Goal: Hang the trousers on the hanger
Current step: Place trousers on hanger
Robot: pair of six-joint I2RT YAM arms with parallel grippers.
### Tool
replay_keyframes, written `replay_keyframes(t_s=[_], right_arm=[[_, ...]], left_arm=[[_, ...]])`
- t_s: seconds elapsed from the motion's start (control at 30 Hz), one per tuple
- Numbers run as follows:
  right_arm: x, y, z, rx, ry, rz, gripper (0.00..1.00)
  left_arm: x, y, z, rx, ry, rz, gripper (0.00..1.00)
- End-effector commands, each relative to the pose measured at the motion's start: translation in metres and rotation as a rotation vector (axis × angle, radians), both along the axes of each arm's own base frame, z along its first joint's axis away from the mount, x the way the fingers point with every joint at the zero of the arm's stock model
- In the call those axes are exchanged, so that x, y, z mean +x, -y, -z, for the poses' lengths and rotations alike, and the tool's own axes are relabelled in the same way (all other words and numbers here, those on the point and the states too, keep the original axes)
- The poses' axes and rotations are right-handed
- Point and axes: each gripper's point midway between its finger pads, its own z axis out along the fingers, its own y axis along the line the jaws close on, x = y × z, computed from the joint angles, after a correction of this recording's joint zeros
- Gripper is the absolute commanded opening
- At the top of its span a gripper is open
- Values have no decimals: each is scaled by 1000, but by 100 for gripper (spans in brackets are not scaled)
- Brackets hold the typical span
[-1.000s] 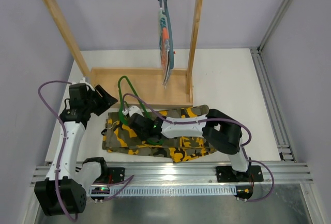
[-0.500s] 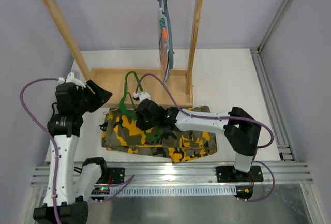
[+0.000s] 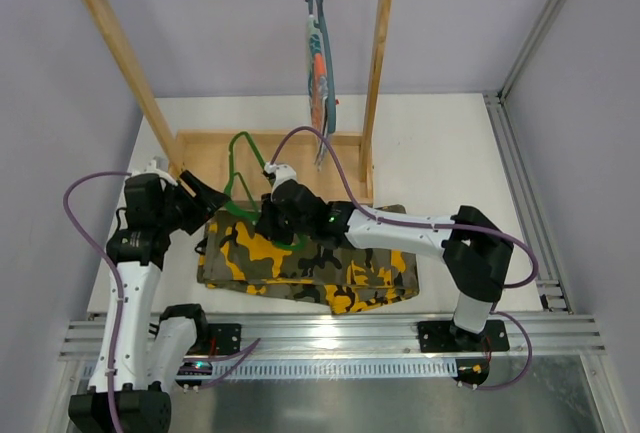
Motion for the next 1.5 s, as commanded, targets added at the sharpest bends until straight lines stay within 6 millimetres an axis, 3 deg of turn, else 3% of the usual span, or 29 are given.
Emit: replay_keyframes(t_s=[0.0, 0.03, 0.2, 0.5, 0.63, 0.77, 0.97, 1.33, 1.47], right_arm=[[5, -25, -33, 159, 47, -7, 4], [6, -29, -27, 161, 38, -11, 4], [9, -46, -37, 242, 37, -15, 4], [5, -40, -61, 325, 34, 2, 4], [-3, -34, -64, 350, 20, -13, 4], [-9, -21, -55, 344, 3, -5, 4], [-11, -18, -59, 370, -6, 2, 4], [-22, -21, -75, 443, -35, -41, 4], [-28, -19, -71, 450, -58, -54, 4]], left_arm=[[7, -6, -2, 32, 41, -18, 64], [7, -7, 3, 39, 30, -26, 64], [6, -14, 19, 35, -14, -83, 64], [7, -24, 42, 9, -1, -203, 66], [18, -27, 36, -36, 50, -255, 66], [29, -31, 23, -30, 118, -272, 64], [33, -27, 40, -48, 80, -260, 64], [32, -24, 46, -147, 100, -310, 64], [38, -25, 46, -145, 115, -312, 61]])
